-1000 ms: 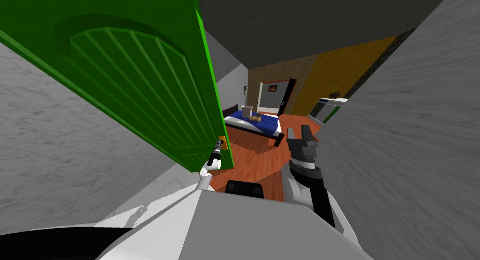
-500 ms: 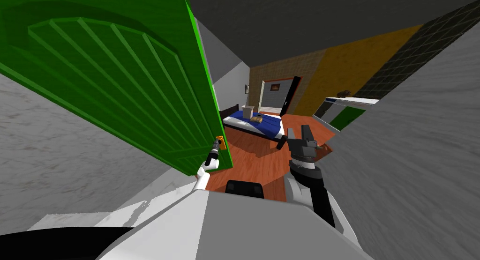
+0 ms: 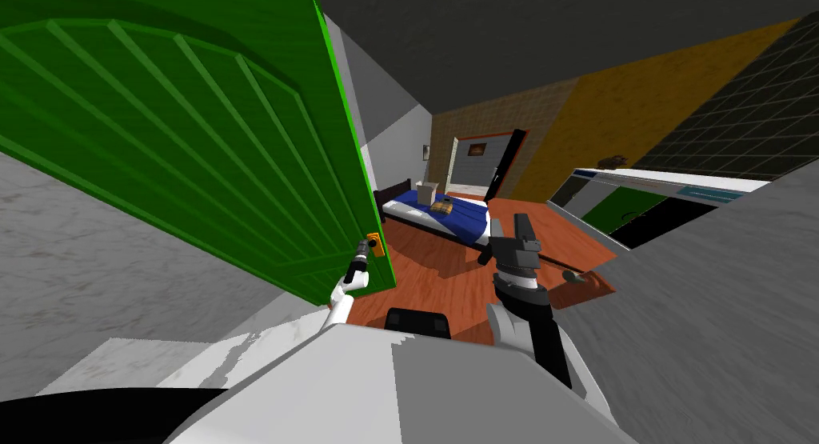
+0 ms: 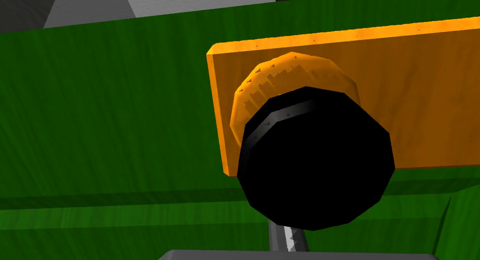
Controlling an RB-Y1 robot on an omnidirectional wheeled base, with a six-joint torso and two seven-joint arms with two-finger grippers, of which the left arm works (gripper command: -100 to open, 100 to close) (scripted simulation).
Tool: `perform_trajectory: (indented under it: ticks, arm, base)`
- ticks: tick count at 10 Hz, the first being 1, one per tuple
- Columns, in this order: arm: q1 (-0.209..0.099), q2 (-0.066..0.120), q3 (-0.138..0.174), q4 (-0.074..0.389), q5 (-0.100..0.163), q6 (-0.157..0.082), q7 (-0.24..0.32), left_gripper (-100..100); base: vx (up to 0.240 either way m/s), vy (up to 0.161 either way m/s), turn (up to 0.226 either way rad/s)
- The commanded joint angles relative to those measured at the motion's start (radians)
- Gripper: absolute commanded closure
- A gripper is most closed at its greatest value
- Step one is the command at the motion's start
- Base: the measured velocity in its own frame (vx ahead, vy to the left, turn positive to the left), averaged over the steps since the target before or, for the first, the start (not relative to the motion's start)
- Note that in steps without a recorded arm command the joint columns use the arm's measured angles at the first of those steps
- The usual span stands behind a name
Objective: Push the door open
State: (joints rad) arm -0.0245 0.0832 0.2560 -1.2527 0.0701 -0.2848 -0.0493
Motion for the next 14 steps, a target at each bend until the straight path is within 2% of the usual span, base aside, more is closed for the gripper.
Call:
perform_trajectory:
  ticks: [1,3,4,6,8,9,10,11,12,13,14]
  arm:
    - [0.005,-0.007,-0.004,-0.012,-0.005,0.001,-0.013,-100]
    - [0.006,-0.01,-0.005,-0.015,-0.006,0.001,-0.016,-100]
    - [0.009,-0.021,-0.007,-0.02,-0.008,0.002,-0.022,-100]
    - [0.014,-0.056,-0.011,-0.032,-0.012,0.003,-0.034,-100]
    - [0.018,-0.099,-0.015,-0.041,-0.015,0.004,-0.044,-100]
    - [0.019,-0.109,-0.015,-0.042,-0.016,0.004,-0.045,-100]
    - [0.02,-0.129,-0.016,-0.045,-0.017,0.004,-0.048,-100]
    - [0.02,-0.117,-0.016,-0.047,-0.016,0.007,-0.045,-100]
    - [0.018,-0.089,-0.014,-0.043,-0.016,0.004,-0.046,-100]
    - [0.018,-0.083,-0.013,-0.042,-0.016,0.003,-0.046,-100]
    - [0.015,-0.068,-0.01,-0.037,-0.015,0.0,-0.046,-100]
  base:
    - [-0.024,-0.042,0.067]
    - [-0.169,-0.037,0.014]
    - [-0.181,0.001,0.024]
    - [-0.226,-0.011,0.047]
    - [-0.163,-0.098,0.038]
    - [-0.117,-0.113,0.018]
    - [-0.091,-0.114,0.019]
    - [-0.039,-0.055,0.009]
    - [0.071,0.045,-0.023]
    - [0.133,0.096,-0.024]
    - [0.194,0.095,-0.022]
